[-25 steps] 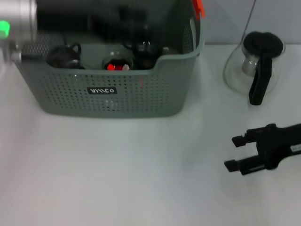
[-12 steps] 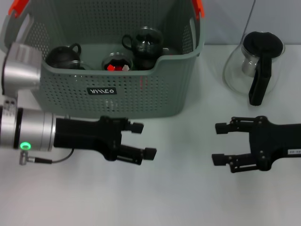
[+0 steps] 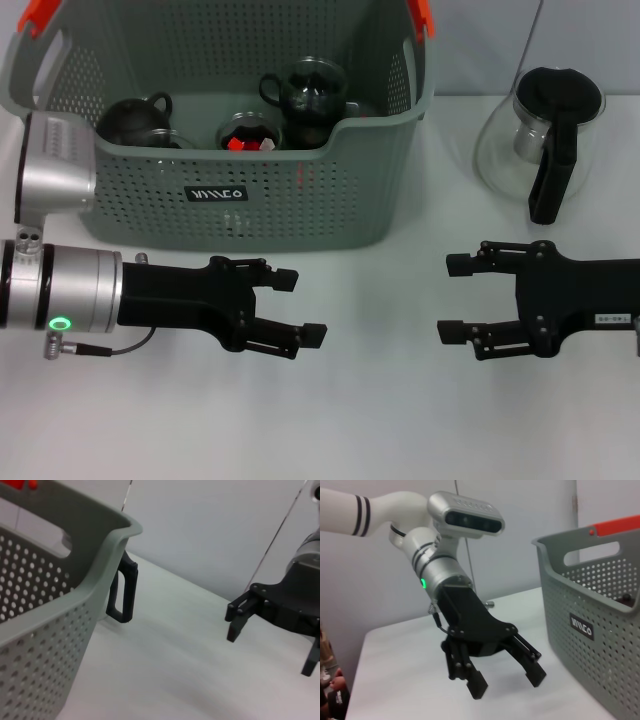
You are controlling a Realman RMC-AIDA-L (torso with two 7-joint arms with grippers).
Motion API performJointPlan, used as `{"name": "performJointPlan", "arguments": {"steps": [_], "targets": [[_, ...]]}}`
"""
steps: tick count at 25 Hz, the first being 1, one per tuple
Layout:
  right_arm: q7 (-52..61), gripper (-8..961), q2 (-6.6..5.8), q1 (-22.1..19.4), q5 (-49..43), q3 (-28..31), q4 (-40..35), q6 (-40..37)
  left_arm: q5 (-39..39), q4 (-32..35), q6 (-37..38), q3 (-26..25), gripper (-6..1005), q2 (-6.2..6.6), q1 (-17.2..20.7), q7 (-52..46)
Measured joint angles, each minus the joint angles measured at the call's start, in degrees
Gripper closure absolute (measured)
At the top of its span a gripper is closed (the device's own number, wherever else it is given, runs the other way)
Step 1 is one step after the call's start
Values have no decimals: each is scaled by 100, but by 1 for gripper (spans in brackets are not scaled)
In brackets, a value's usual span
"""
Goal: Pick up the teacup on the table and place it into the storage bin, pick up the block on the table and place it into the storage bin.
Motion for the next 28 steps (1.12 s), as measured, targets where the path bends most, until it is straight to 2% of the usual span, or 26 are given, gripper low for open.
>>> {"name": "performJointPlan", "arguments": {"steps": [8,28], "targets": [[-740,84,43,85,3,-1,594,509,1,-150,-28,-34,60,25,-39,359],[-794,84,61,105,0,-56,783,803,2,-233,-186,-33,60,-8,-48,497]]}}
